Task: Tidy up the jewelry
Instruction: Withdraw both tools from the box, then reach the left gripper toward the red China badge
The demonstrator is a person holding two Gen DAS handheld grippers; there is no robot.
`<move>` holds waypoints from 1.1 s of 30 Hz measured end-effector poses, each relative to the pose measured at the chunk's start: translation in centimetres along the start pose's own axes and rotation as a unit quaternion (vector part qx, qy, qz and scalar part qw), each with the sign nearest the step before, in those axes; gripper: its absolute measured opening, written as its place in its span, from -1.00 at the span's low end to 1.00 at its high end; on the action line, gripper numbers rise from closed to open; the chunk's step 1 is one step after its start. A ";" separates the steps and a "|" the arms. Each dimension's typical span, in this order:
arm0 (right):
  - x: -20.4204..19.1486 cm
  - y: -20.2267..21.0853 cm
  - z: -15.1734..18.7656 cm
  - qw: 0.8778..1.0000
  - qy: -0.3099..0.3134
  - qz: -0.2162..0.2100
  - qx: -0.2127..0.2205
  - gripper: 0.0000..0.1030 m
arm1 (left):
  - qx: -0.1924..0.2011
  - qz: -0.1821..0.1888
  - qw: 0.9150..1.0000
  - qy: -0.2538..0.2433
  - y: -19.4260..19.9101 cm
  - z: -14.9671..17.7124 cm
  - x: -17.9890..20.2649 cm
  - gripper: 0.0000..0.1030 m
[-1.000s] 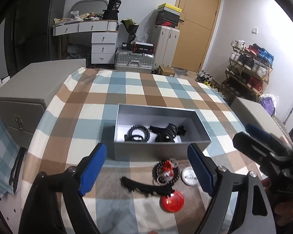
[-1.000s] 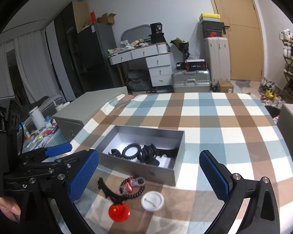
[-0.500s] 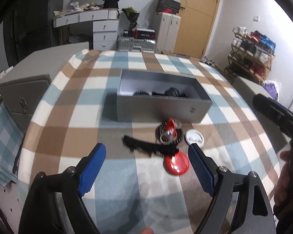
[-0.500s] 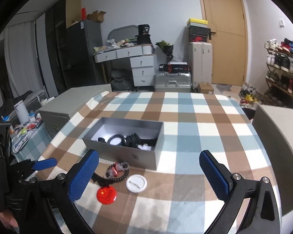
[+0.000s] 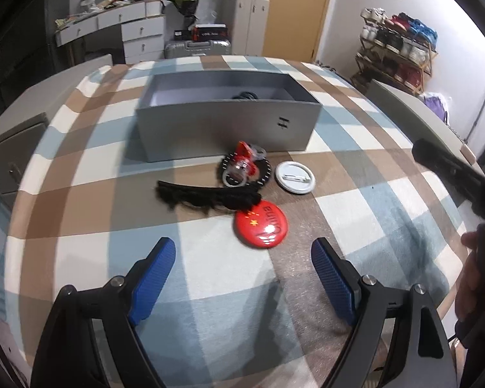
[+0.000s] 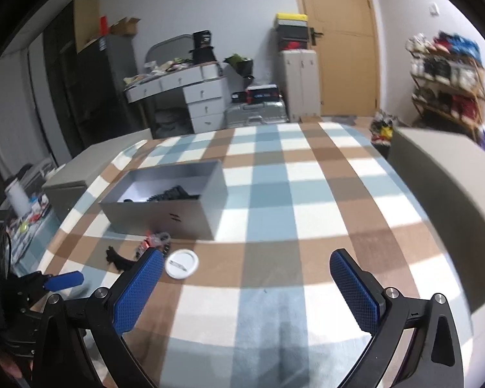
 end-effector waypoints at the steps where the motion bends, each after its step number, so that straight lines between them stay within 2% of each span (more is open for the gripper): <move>1: 0.3 -0.1 0.4 1.000 -0.003 0.001 -0.006 1.00 | -0.005 0.007 1.000 -0.002 -0.3 0.0 0.3 0.61; 7: 1.0 -0.3 2.2 1.000 -0.007 0.003 -0.018 1.00 | -0.022 0.007 0.999 -0.026 -1.5 -0.2 1.3 0.60; 15: 1.4 -0.4 3.1 1.000 -0.017 -0.002 -0.023 1.00 | -0.022 -0.007 0.999 -0.039 -1.7 -0.3 1.5 0.56; 20: 1.8 -0.3 3.3 1.000 -0.022 -0.002 -0.019 1.00 | -0.035 -0.008 0.998 -0.045 -2.2 -0.2 1.7 0.15; 24: 1.8 -0.3 3.6 1.000 -0.019 0.000 -0.022 1.00 | -0.037 -0.002 0.998 -0.051 -2.3 -0.4 2.3 0.03; 29: 1.8 -0.4 3.7 1.000 -0.019 0.000 -0.025 1.00 | -0.037 -0.014 0.998 -0.058 -2.5 -0.6 2.3 -0.31; 33: 1.7 -0.4 3.7 0.999 -0.019 -0.001 -0.026 1.00 | -0.039 -0.006 0.998 -0.057 -2.5 -0.7 2.5 -0.33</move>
Point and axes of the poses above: each gripper's, at about its wrist camera, not at the fingertips, and y roughly against the way its jaws point, x to its right, z to its underside, the point moved 10 cm from there along -y, roughly the way its jaws point, and after that the axes turned 7 degrees about -z, right-handed, at the moved point
